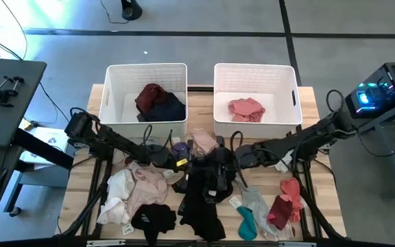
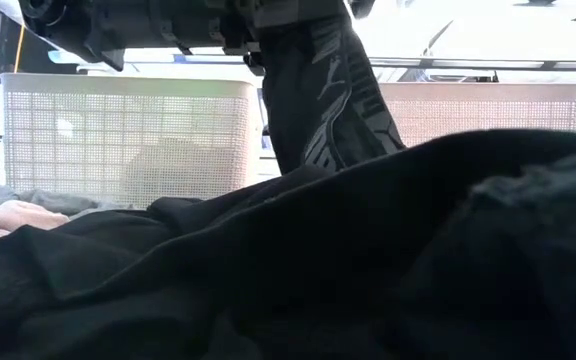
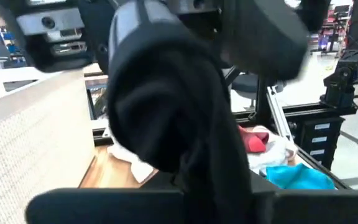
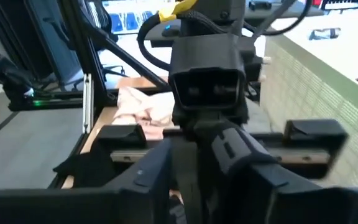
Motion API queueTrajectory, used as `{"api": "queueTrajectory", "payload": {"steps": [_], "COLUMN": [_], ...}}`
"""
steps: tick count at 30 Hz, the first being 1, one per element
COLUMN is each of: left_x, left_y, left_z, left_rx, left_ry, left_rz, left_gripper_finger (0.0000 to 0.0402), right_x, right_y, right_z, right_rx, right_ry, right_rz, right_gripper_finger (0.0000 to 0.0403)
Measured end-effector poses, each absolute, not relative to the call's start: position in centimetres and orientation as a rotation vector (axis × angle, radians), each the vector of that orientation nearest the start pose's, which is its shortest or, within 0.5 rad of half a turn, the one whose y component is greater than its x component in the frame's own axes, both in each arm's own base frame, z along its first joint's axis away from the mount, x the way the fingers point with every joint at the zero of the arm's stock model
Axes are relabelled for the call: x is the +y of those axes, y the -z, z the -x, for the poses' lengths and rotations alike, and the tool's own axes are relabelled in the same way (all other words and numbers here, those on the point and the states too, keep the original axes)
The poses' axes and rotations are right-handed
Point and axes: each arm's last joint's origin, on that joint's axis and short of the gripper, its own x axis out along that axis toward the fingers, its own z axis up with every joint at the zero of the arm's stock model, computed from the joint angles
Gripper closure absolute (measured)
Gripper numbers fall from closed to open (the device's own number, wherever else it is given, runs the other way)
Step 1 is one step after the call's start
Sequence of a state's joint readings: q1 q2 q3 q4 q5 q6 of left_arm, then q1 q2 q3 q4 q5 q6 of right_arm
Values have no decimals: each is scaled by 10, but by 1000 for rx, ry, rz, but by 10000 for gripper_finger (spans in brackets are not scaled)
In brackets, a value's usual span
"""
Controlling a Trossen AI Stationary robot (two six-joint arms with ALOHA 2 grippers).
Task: Sort clothes
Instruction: Put the black boxer into the left white laundry bin
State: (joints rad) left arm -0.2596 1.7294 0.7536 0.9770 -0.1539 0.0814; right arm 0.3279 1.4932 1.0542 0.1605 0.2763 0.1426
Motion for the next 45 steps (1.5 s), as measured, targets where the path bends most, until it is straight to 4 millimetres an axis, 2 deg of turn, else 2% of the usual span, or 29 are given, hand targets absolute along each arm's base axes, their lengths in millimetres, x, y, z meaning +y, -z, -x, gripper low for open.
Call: {"api": "queueTrajectory", "payload": {"steps": [5, 9, 13, 19, 22, 30, 39, 45], "left_x": [-84, -83, -80, -74, -73, -68, -52, -21], "left_y": [-196, -211, -239, -303, -338, -403, -458, -492], "left_z": [-334, -333, -331, -323, -319, -308, -292, -274], "left_rx": [9, 42, 124, 174, 140, 103, 181, 241], "left_ry": [98, 76, 12, -103, -119, -179, -561, -741], "left_rz": [-87, -146, -241, -402, -459, -601, -793, -808], "left_gripper_finger": [394, 399, 400, 400, 401, 401, 401, 401], "right_x": [99, 106, 118, 127, 126, 127, 133, 139], "right_y": [-309, -324, -329, -319, -315, -306, -286, -271], "right_z": [-296, -271, -255, -244, -241, -242, -254, -263], "right_rx": [313, 297, 291, 343, 370, 411, 476, 517], "right_ry": [28, 100, 166, 234, 269, 306, 329, 329], "right_rz": [-99, -64, -7, 21, -2, 16, 74, 106], "right_gripper_finger": [248, 247, 247, 247, 247, 247, 247, 247]}}
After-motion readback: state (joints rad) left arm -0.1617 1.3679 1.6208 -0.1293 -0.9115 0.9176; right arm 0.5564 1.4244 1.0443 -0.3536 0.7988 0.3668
